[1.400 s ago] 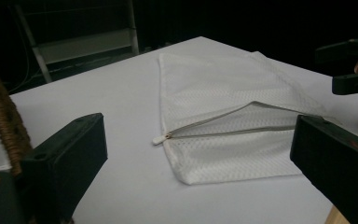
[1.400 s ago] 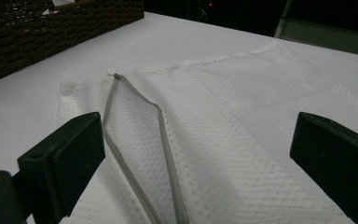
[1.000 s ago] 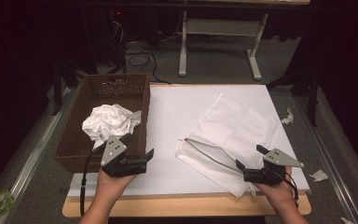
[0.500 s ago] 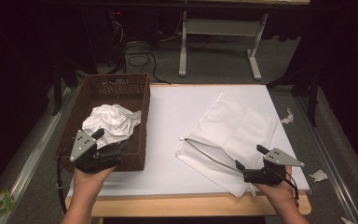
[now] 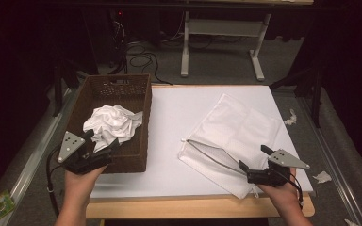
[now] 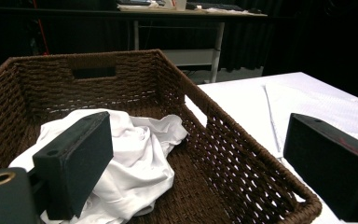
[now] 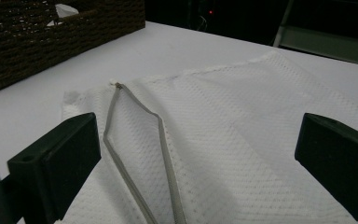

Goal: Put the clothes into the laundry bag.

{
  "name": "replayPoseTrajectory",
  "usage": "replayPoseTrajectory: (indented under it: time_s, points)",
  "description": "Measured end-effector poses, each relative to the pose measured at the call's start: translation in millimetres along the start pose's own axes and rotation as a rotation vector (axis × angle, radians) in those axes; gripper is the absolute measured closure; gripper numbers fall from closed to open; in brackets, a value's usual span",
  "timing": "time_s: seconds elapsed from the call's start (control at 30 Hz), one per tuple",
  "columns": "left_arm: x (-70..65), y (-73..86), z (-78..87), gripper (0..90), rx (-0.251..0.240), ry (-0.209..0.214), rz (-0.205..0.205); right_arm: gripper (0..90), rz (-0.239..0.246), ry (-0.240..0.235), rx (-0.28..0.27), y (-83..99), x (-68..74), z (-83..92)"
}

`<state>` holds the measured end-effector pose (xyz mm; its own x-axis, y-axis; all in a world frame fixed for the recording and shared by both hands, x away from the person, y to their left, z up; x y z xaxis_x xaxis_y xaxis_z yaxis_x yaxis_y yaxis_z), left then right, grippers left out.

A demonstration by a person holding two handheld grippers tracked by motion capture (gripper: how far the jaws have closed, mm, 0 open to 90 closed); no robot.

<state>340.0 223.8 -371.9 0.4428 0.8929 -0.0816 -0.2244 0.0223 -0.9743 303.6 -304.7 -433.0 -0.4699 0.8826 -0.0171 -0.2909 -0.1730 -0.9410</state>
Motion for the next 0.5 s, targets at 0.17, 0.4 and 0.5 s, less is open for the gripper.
replayPoseTrajectory:
  time_s: [0.17,0.4,0.5]
  points:
    - [-0.5,1.3,-1.6,9.2,0.01,0.004,-0.008,0.5,-0.001,0.001,0.001,0.2,0.4,-0.6]
    - [-6.2,-2.5,-9.6,9.3,0.001,0.009,-0.006,0.5,-0.011,0.003,0.02,2.8,-0.1,-3.0]
    - [-9.7,-10.2,-19.8,9.3,0.008,-0.013,-0.036,0.5,-0.013,-0.007,0.013,2.7,-1.0,-2.5]
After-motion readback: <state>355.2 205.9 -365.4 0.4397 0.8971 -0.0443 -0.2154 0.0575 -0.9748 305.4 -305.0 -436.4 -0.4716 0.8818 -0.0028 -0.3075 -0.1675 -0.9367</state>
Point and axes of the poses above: each handheld gripper's, and its own axes: z roughly backward along the jaws, y roughly out of its underside, x roughly to its left, the point moved 1 cm from there along -z, roughly forward along the jaws, and after that the axes turned 3 degrees about -x, right-handed, at the moved point
